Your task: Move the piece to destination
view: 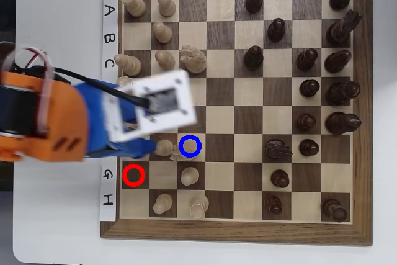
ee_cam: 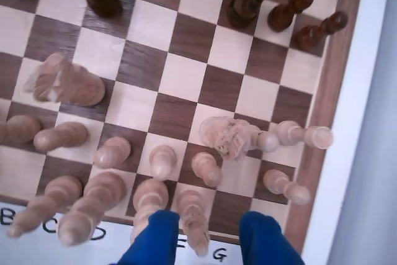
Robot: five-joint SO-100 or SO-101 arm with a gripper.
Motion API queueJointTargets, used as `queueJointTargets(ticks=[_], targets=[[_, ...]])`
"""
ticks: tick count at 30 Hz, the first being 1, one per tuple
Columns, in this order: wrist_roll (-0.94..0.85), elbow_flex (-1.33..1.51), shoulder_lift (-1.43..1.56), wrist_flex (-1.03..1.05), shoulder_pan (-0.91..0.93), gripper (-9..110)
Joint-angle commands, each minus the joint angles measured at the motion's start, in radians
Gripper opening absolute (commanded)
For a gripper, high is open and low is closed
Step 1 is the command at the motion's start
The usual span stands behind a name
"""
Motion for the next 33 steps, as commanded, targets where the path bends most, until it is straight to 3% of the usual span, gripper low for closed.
queueJointTargets(ticks=[1,6,15,33], targets=[[-0.267,-0.135,0.376,0.087,0.091,7],[-0.508,-0.141,0.483,0.083,0.282,0],[-0.787,-0.121,0.541,0.071,0.637,0],[-1.147,0.566,0.707,-0.313,1.201,0]])
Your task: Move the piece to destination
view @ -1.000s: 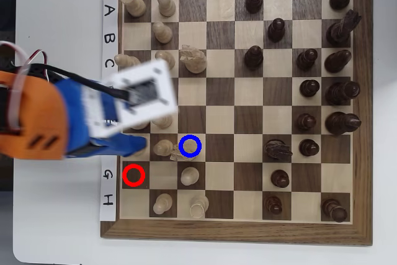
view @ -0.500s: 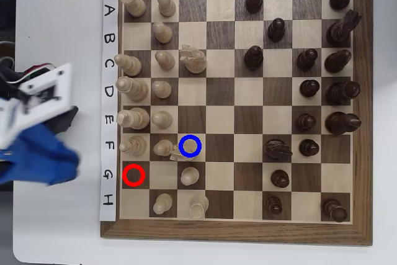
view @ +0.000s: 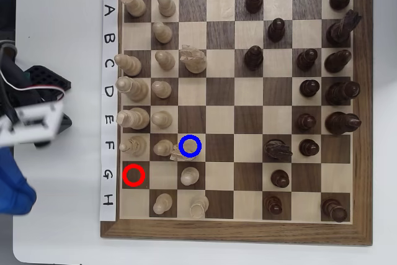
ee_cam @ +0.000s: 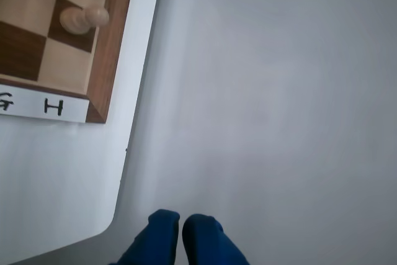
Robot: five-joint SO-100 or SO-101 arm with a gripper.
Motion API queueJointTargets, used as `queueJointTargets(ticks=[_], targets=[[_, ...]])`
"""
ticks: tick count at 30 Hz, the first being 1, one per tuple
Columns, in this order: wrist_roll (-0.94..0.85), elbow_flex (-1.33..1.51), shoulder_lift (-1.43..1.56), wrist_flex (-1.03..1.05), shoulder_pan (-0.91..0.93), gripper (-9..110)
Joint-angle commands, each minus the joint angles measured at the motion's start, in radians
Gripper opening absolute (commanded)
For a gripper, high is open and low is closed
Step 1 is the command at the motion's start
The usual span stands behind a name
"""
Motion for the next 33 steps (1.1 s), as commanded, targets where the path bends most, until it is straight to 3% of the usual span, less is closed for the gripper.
queueJointTargets(ticks=[1,16,23,33], targets=[[-0.169,0.287,0.058,-0.253,0.282,0],[-0.319,0.672,0.115,-0.459,0.6,0],[-0.318,0.859,0.176,-0.548,0.612,0],[-0.256,0.966,0.298,-0.488,0.538,0]])
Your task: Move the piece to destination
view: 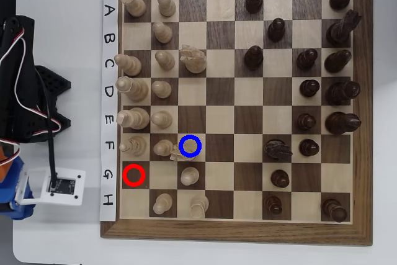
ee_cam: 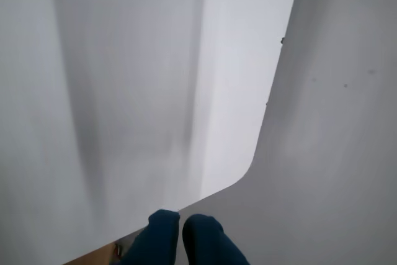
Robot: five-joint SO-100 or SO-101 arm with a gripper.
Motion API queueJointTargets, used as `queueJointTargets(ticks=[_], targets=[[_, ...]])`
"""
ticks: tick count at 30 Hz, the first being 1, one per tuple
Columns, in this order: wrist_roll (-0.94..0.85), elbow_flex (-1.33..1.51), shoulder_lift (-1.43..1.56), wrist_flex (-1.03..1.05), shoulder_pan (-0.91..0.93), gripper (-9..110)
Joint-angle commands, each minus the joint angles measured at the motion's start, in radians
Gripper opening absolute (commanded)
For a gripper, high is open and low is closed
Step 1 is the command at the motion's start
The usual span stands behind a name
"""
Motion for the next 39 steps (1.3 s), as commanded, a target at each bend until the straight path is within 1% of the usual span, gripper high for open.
queueJointTargets(ticks=[1,23,39], targets=[[0.031,0.052,0.109,-0.018,-0.025,0],[0.029,0.094,0.302,0.077,-0.06,0],[0.02,0.097,0.304,0.074,-0.063,0]])
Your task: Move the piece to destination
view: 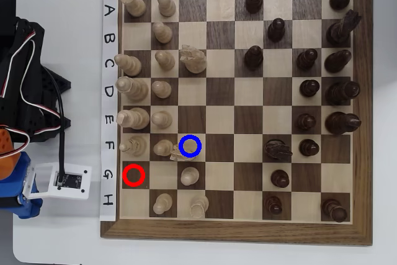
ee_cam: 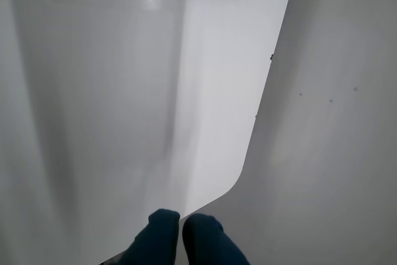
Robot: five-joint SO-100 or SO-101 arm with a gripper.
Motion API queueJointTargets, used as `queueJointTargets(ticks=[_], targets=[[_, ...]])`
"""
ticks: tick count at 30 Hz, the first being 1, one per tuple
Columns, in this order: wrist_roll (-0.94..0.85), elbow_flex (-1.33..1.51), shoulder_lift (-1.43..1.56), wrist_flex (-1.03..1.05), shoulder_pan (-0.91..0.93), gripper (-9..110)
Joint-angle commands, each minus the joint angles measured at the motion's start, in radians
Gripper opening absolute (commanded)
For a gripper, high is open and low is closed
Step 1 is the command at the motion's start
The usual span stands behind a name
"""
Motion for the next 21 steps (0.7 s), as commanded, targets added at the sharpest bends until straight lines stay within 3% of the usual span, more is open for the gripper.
queueJointTargets(ticks=[1,21], targets=[[0.011,-0.005,0.058,0.009,-0.011,0],[0.014,-0.005,0.06,0.008,0.009,0]])
